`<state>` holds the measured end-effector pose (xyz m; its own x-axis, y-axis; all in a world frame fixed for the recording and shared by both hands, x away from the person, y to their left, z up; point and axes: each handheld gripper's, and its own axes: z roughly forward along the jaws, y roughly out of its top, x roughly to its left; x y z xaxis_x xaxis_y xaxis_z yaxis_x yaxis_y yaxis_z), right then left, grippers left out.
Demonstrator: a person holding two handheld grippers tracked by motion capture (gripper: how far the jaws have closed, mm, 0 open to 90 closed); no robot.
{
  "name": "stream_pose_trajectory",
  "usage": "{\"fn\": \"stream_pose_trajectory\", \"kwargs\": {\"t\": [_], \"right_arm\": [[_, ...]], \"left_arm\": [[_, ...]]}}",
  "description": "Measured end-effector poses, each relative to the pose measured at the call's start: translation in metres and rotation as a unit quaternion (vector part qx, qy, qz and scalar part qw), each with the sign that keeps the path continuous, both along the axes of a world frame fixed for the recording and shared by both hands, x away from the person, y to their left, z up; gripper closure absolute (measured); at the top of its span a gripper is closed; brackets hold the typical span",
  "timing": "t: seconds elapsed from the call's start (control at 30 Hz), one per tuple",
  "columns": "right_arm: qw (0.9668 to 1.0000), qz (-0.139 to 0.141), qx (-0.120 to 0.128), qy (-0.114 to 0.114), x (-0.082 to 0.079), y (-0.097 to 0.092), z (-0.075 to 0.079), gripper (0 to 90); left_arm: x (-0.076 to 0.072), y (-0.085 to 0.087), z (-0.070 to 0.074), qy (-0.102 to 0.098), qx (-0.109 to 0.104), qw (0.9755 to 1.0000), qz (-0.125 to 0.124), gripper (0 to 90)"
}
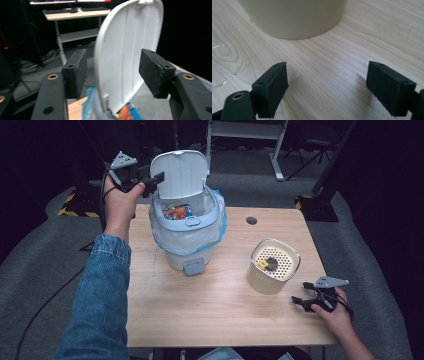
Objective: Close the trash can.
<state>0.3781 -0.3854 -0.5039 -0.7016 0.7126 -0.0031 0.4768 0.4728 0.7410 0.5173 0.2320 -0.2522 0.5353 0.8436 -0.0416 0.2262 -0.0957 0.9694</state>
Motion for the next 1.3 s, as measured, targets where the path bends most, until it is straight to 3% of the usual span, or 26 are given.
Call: {"fn": "stream_pose_trajectory", "kwargs": {"t": [0.27, 0.43, 0.77, 0.87, 1.07, 1.1, 1.17, 1.2, 1.23, 1.27, 1.3], "right_arm": [[1.0, 0.001, 0.0, 0.0, 0.0, 0.0, 0.0, 17.9], [1.0, 0.004, 0.001, 0.001, 0.001, 0.0, 0.0, 17.7], [1.0, 0.005, 0.001, 0.001, 0.001, 0.0, 0.0, 17.6], [1.0, 0.005, 0.001, 0.001, 0.001, 0.0, 0.0, 17.5], [1.0, 0.004, 0.001, 0.001, 0.001, 0.0, 0.0, 17.5], [1.0, 0.004, 0.001, 0.001, 0.001, 0.0, 0.0, 17.5], [1.0, 0.004, 0.001, 0.001, 0.001, 0.0, 0.0, 17.5], [1.0, 0.004, 0.001, 0.001, 0.001, 0.0, 0.0, 17.5], [1.0, 0.004, 0.0, 0.001, 0.001, 0.0, 0.0, 17.5], [1.0, 0.004, 0.0, 0.001, 0.001, 0.0, 0.0, 17.5], [1.0, 0.004, 0.0, 0.001, 0.001, 0.0, 0.0, 17.5]], "left_arm": [[-0.006, 0.001, 0.003, 0.013, 0.004, 0.9998, -0.017, 44.7], [-0.014, 0.0, 0.005, 0.021, 0.025, 0.9987, -0.039, 46.1], [-0.036, -0.003, 0.0, 0.047, 0.046, 0.9933, -0.096, 44.0], [-0.041, -0.008, -0.001, 0.045, 0.043, 0.9919, -0.111, 44.1], [-0.048, -0.02, -0.002, 0.037, 0.074, 0.9895, -0.119, 39.7], [-0.051, -0.023, -0.003, 0.034, 0.092, 0.9885, -0.115, 39.7], [-0.054, -0.025, -0.004, 0.032, 0.106, 0.9875, -0.111, 39.6], [-0.055, -0.025, -0.004, 0.035, 0.105, 0.9874, -0.113, 38.9], [-0.057, -0.026, -0.003, 0.046, 0.086, 0.9881, -0.118, 37.4], [-0.06, -0.026, -0.003, 0.046, 0.076, 0.9887, -0.121, 40.1], [-0.062, -0.027, -0.002, 0.039, 0.079, 0.9888, -0.12, 39.5]]}}
